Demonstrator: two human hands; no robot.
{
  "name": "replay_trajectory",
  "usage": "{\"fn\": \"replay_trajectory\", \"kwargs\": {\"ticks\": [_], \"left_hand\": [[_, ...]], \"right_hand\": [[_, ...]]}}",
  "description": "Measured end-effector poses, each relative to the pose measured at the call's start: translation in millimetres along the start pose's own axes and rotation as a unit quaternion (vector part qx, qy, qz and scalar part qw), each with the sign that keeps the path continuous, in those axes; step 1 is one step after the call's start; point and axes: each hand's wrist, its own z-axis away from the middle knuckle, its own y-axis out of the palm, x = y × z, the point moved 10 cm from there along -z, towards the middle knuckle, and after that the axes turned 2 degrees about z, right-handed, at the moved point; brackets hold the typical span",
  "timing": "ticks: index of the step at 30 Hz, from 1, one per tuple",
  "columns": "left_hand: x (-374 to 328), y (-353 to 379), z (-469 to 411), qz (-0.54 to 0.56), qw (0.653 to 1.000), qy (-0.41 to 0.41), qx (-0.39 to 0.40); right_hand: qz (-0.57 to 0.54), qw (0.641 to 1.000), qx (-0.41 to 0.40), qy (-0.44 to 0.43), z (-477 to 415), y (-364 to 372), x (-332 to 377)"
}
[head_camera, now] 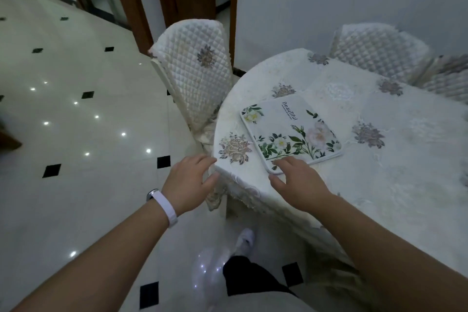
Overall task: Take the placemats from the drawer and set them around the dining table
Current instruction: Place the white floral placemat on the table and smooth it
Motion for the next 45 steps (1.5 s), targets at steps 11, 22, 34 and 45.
{"fn": "replay_trajectory", "kwargs": {"ticks": [11,22,34,45], "left_hand": [[-11.4,19.7,-172.4,-0.019,0.996,0.056,0.073],[-54.7,57.3,-282.0,0.022,0.981,0.133,0.139],[-38.5,130.8,-376.0,0.026,0.947,0.169,0.273],[-31.9,171.2,-411.0,0.080,0.885,0.184,0.421]], "right_hand": [[-0.055,0.995,0.011,0.086,-113.6,4.7,-77.2],[-0.076,0.974,0.021,0.210,-135.1,-1.0,-153.7],[-0.124,0.905,0.034,0.405,-103.8,39.2,-164.9],[-0.271,0.700,-0.034,0.660,-77.1,79.2,-135.7]]}}
